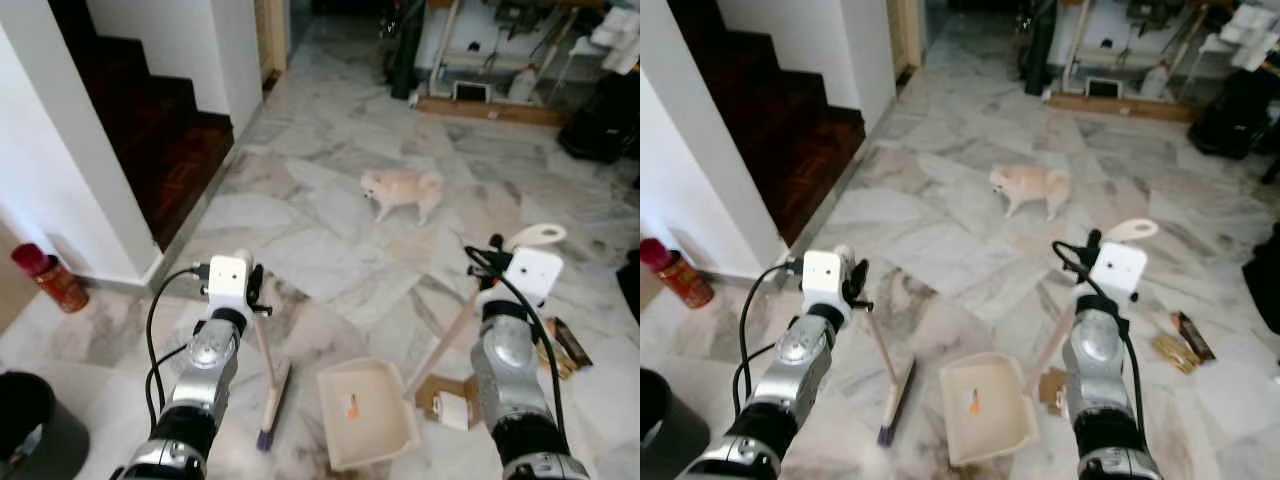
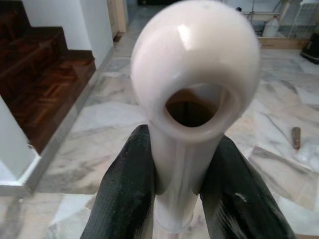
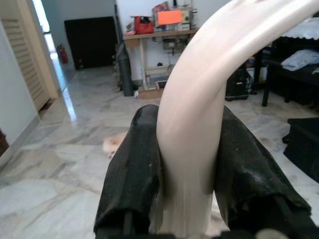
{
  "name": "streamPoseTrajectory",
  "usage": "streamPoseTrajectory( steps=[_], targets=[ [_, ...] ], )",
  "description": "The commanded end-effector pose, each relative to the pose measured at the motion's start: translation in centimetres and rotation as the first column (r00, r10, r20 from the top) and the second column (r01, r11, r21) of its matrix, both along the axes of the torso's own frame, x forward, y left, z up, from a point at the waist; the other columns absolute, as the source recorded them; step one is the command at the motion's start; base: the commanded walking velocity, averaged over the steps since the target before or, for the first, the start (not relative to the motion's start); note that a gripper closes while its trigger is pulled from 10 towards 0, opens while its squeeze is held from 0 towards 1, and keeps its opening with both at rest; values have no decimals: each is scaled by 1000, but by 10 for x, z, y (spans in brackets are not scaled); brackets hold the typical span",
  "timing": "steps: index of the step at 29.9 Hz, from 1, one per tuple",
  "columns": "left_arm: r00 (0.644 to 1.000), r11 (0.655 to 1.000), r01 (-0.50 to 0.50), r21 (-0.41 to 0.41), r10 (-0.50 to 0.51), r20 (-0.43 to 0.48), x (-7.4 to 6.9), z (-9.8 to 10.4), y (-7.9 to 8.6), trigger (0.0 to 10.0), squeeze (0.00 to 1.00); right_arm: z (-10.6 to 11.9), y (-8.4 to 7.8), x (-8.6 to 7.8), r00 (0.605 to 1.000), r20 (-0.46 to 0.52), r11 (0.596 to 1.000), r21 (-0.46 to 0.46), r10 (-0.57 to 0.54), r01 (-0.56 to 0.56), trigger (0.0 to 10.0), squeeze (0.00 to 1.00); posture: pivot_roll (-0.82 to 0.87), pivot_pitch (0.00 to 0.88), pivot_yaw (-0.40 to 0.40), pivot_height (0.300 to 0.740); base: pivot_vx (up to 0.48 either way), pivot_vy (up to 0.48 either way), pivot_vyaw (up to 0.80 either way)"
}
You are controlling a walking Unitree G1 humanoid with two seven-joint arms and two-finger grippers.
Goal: Sweep floor
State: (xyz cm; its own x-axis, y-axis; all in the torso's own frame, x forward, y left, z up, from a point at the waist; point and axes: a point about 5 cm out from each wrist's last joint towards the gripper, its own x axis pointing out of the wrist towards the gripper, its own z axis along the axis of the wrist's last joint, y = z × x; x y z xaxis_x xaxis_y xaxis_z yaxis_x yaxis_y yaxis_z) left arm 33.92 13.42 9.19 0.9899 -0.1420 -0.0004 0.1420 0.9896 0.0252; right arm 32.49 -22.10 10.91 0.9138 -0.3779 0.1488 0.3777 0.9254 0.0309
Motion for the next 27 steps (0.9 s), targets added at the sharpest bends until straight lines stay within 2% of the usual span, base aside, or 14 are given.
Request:
streamPoseTrajectory(
  steps=[1, 5, 13, 18, 24, 27],
  targets=[
    [999, 1000, 25, 2, -25, 47, 7, 12, -4, 10000, 0, 4, -2, -2, 999, 34, 1000, -5, -19, 19, 10000, 0, -51, 0, 67, 740, 0, 0, 0],
    [997, 998, 66, 11, -67, 34, 11, 13, -14, 10000, 0, 3, -7, -10, 998, 50, 999, -13, -38, 39, 10000, 0, -119, 0, 113, 740, 0, 0, 0],
    [998, 999, 51, 11, -51, 43, 18, 19, -20, 10000, 0, 1, -12, -19, 998, 55, 1000, -19, -23, 24, 10000, 0, -129, 0, 117, 740, 0, 0, 0],
    [999, 1000, -16, 19, 15, 45, 14, 13, -7, 10000, 0, 4, -10, -17, 998, 57, 999, -37, 35, -33, 10000, 0, -97, 0, 90, 740, 0, 0, 0],
    [986, 986, -160, 54, 157, 62, 11, 11, 31, 10000, 0, 7, -9, -11, 997, 52, 998, -34, 54, -52, 10000, 0, -69, 0, 65, 740, 0, 0, 0],
    [980, 979, -190, 74, 184, 80, 9, 13, 43, 10000, 0, 8, -8, -9, 996, 43, 997, -40, 74, -72, 10000, 0, -45, 0, 49, 740, 0, 0, 0]
  ],
)
